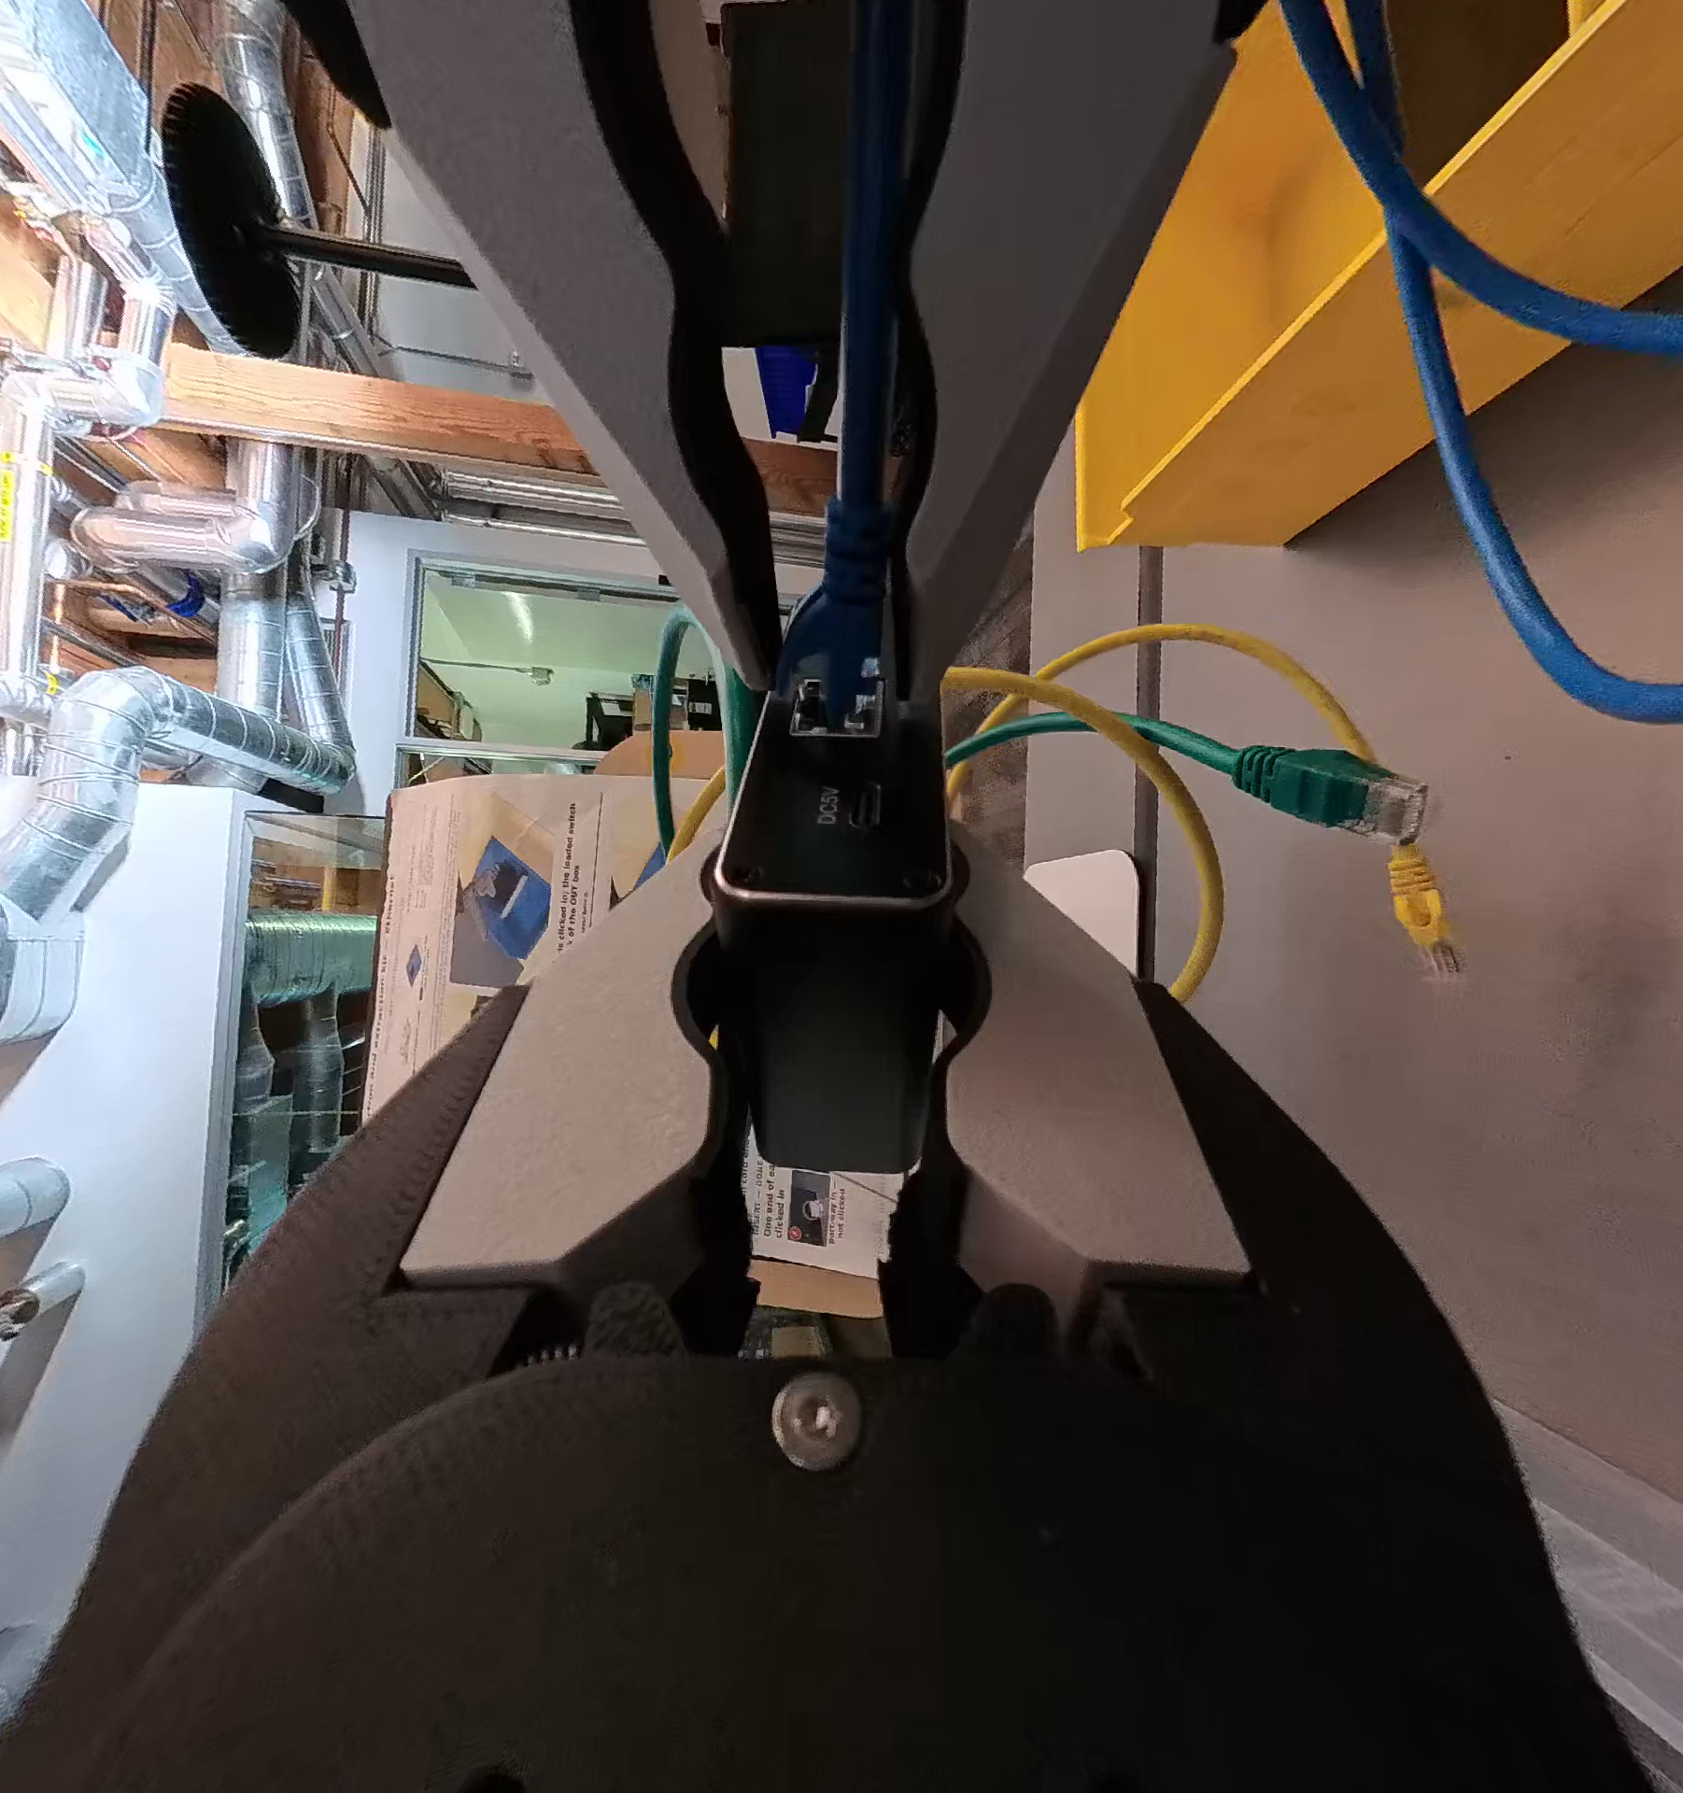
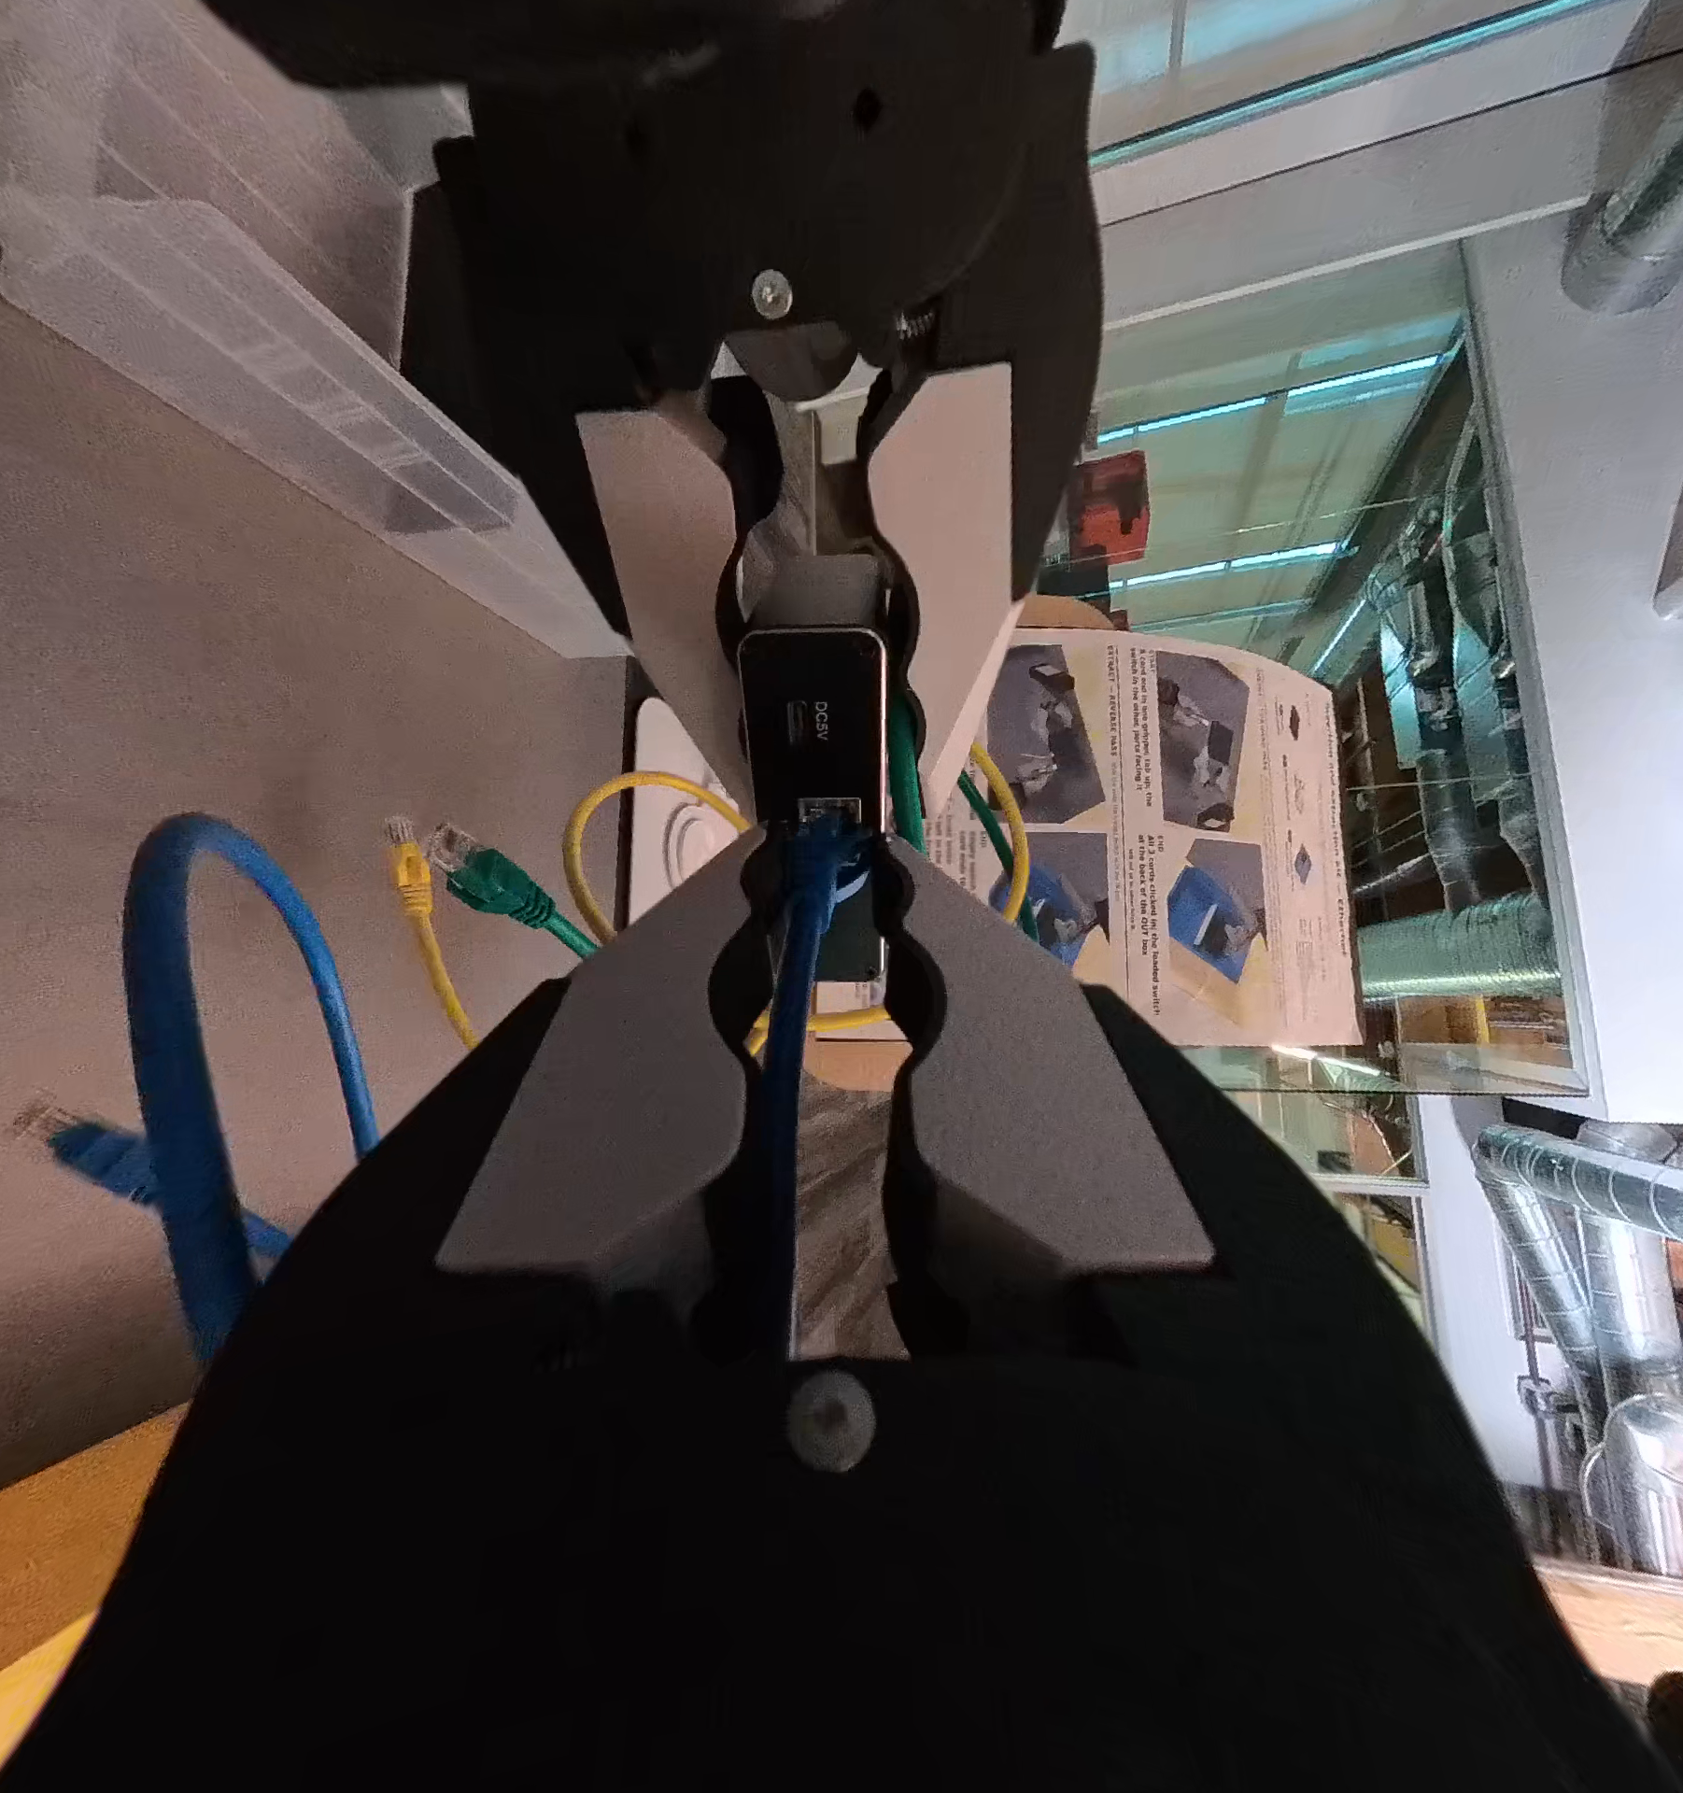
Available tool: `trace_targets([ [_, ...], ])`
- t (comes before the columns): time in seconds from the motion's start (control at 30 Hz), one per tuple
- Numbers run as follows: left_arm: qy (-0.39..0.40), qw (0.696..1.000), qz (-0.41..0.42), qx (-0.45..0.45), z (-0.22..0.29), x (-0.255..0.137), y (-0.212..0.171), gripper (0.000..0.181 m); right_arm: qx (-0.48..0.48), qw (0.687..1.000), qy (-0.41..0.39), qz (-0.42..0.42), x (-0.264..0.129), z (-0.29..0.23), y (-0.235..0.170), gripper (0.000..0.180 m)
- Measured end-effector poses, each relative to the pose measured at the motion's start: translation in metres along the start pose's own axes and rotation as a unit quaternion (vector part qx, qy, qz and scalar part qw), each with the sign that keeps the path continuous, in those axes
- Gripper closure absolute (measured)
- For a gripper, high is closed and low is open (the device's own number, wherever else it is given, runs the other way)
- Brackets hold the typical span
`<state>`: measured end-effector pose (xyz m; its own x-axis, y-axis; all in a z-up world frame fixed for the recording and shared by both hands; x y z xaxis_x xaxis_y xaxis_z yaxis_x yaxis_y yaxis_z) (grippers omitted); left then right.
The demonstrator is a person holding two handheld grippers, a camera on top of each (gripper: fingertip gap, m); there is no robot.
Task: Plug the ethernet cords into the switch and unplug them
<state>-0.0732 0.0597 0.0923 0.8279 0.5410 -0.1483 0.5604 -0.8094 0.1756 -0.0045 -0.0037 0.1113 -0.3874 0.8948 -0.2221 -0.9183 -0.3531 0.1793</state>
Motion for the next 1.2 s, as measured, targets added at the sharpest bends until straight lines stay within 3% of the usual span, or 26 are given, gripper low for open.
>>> trace_targets([
  [0.2, 0.003, 1.0, -0.001, 0.014, 0.002, 0.003, 0.003, 0.144, 0.012, 1.0, 0.018, 0.003, -0.002, -0.003, -0.004, 0.165],
  [0.9, -0.112, 0.993, 0.015, -0.02, 0.044, 0.047, 0.01, 0.142, 0.073, 0.981, 0.159, -0.085, -0.002, -0.032, -0.038, 0.165],
  [0.93, -0.083, 0.996, -0.026, -0.025, 0.041, 0.053, 0.0, 0.144, 0.079, 0.969, 0.222, -0.074, -0.004, -0.042, -0.034, 0.168],
  [0.97, -0.029, 0.995, -0.084, -0.043, 0.029, 0.059, -0.018, 0.144, 0.122, 0.943, 0.309, -0.008, -0.009, -0.055, -0.016, 0.169],
  [1.0, -0.002, 0.991, -0.117, -0.071, 0.015, 0.056, -0.037, 0.144, 0.114, 0.945, 0.305, -0.029, -0.005, -0.056, -0.014, 0.168],
  [1.03, -0.001, 0.987, -0.113, -0.11, 0.003, 0.046, -0.05, 0.144, 0.077, 0.968, 0.23, -0.059, 0.002, -0.045, -0.018, 0.167],
  [1.1, -0.03, 0.984, -0.059, -0.168, -0.012, 0.019, -0.06, 0.144, 0.095, 0.984, 0.149, 0.014, -0.002, -0.022, -0.012, 0.168],
  [1.2, 0.0, 0.977, -0.022, -0.212, -0.028, -0.005, -0.067, 0.144, 0.142, 0.987, 0.07, 0.025, -0.015, 0.005, -0.025, 0.167],
])
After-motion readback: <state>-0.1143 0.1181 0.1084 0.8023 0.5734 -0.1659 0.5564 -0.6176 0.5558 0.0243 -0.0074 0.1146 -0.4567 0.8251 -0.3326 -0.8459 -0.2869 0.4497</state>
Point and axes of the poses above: each gripper's, where its closed fingertips meet, x out along the fingers, y out of its top, z = x × y across the jaws, the point moved 7 cm from there along -x, back along the fingers, and after that the axes turned 2 degrees about -x, right-handed, at the moved point
